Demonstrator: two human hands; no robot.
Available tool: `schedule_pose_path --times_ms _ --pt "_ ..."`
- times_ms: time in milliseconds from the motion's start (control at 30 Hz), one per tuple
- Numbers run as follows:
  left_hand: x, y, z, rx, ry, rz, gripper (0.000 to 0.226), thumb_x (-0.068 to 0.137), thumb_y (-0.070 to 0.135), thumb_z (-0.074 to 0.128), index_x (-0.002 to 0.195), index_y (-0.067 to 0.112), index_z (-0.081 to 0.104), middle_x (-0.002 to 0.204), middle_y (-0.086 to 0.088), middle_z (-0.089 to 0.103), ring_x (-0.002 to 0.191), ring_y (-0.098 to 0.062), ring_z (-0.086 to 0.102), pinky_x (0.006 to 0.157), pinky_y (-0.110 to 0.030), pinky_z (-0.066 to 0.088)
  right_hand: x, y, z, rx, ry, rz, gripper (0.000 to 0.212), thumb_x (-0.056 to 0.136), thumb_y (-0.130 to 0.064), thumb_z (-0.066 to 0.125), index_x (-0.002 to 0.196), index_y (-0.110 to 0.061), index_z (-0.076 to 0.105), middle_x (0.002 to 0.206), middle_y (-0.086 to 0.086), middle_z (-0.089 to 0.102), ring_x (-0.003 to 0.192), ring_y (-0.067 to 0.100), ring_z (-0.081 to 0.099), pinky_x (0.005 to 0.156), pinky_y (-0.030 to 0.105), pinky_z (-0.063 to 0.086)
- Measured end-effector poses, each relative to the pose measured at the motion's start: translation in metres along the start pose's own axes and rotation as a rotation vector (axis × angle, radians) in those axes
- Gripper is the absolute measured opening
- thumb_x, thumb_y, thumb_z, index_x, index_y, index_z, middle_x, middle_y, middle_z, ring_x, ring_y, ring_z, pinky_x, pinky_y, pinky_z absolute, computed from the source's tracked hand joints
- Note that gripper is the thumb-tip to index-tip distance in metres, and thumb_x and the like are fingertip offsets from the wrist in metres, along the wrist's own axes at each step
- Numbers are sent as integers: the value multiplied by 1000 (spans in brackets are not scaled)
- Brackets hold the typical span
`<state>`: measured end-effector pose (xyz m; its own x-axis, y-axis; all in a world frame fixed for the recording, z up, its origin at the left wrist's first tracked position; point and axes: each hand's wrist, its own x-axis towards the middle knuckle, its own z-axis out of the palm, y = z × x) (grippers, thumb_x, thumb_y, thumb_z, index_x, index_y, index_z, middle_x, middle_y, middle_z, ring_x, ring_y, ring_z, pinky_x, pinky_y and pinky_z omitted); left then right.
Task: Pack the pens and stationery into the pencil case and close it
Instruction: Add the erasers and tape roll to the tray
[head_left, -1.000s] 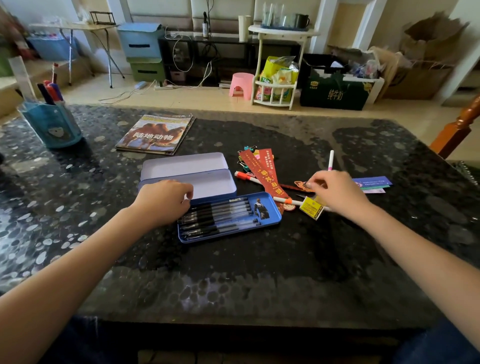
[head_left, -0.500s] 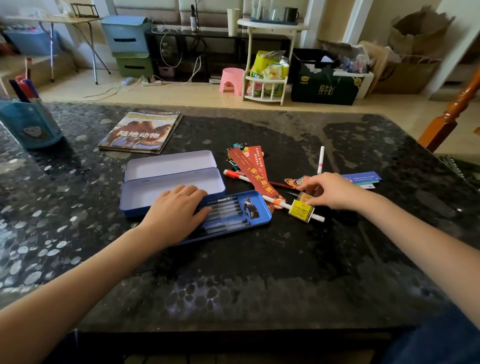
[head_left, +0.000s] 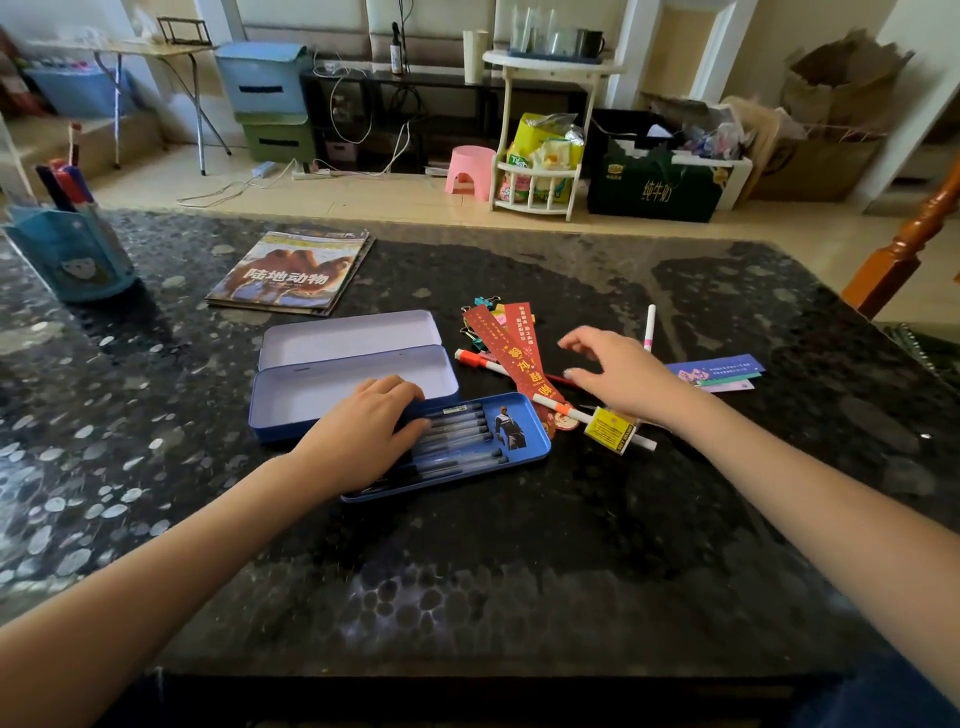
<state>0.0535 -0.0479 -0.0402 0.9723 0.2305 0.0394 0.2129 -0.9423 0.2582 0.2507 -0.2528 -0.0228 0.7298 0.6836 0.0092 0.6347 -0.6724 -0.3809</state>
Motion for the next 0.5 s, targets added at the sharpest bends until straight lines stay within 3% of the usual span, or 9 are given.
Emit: schedule_pose_path --times_ms 167,267,333,400,500 --pt "-1 1 0 -8 -9 1 36 95 39 45 126 21 48 126 2 51 118 -16 46 100 -31 39 42 -31 25 119 -66 191 68 78 -40 73 129 -15 36 122 9 56 107 25 57 87 42 49" --pt "0 0 1 -7 -5 2 37 95 39 45 127 21 47 127 2 50 119 -16 45 100 -31 39 52 -28 34 322 43 270 50 80 -22 73 119 -13 43 117 7 55 97 20 55 72 32 45" --pt "1 -2 2 -16 5 -2 36 95 39 45 127 21 48 127 2 50 119 -17 45 100 -31 38 56 -13 27 373 204 320 29 88 -16 63 112 -10 49 115 10 58 95 21 55 74 36 46" --pt "2 -2 2 -22 13 -3 35 95 38 46 126 21 48 126 2 51 117 -17 46 99 -30 38 59 9 16 280 285 370 19 92 -14 55 109 -6 55 114 15 60 102 30 57 81 39 45" --pt "5 -3 1 -37 -9 -1 31 94 36 49 122 22 51 121 2 53 112 -16 49 95 -30 41 58 34 9 57 197 451 23 91 -13 56 111 -2 59 115 19 61 107 37 57 79 37 46"
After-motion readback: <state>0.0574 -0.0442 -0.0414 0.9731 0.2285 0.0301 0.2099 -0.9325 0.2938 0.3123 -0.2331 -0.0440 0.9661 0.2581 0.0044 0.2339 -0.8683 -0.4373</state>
